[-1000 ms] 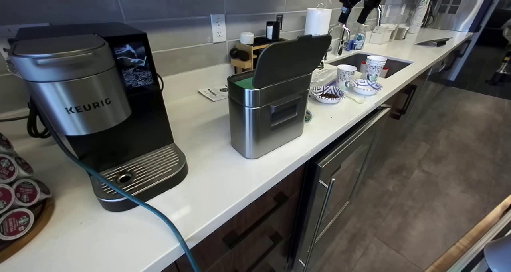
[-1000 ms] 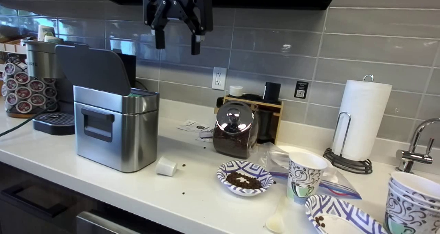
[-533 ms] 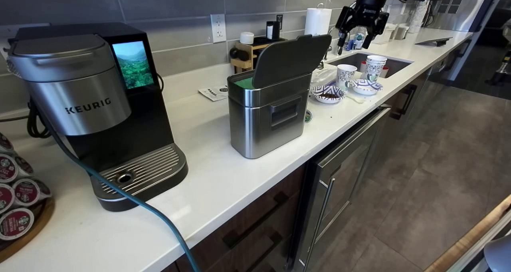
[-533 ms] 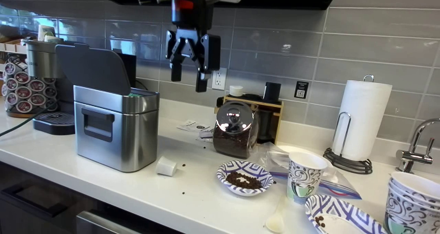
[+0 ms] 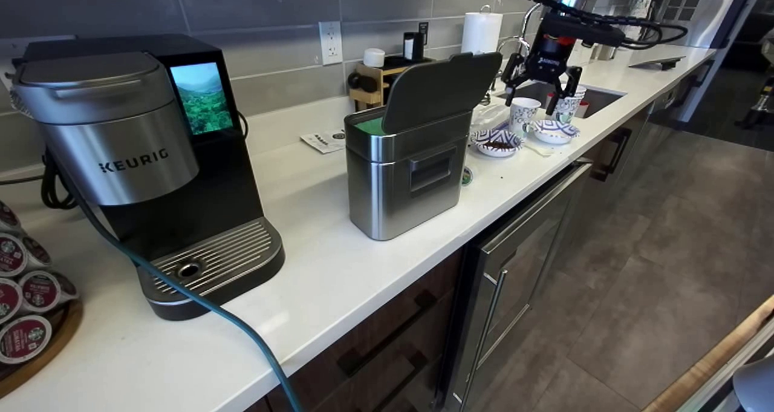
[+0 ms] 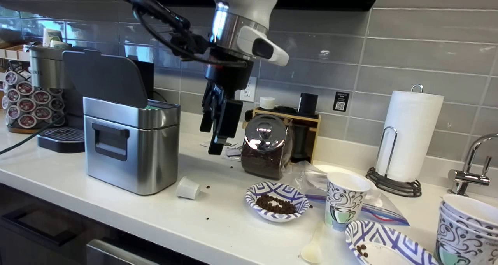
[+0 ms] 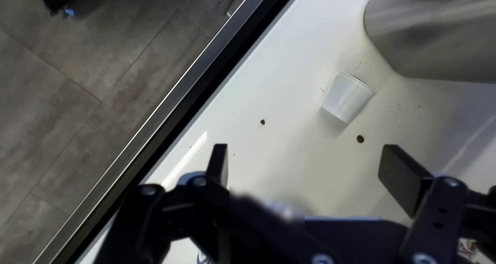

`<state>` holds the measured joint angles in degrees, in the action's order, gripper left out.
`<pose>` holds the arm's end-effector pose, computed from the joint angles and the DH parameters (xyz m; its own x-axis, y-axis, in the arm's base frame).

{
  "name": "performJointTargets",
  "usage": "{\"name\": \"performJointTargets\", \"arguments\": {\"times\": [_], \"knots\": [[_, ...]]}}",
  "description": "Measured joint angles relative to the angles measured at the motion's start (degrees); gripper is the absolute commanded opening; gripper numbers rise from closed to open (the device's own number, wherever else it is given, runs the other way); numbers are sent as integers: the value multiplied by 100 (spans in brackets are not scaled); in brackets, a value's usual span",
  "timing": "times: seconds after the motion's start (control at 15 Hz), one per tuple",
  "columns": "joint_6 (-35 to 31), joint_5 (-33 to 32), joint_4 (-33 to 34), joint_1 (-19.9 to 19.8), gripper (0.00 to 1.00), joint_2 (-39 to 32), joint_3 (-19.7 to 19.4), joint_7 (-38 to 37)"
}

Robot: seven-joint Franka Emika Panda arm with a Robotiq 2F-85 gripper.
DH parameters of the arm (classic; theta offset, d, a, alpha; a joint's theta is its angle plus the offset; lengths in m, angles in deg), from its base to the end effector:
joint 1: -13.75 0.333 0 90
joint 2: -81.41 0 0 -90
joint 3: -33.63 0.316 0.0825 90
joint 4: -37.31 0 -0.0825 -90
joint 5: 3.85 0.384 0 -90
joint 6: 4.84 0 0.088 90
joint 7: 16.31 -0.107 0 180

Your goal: Open the silver bin, pick up the small white container and put it inside the silver bin

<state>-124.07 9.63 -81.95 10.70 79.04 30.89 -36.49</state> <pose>0.5483 -0.0436 0.4048 0.8398 -0.5299 -0.1176 -0.5428 -0.8233 -0.1662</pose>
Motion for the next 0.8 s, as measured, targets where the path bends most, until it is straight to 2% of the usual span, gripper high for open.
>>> {"name": "performJointTargets", "arguments": {"times": [0.07, 0.8], "knots": [[-7, 183, 0, -2, 100, -102, -18, -75], [-9, 340, 64, 11, 100, -230, -17, -94]]}}
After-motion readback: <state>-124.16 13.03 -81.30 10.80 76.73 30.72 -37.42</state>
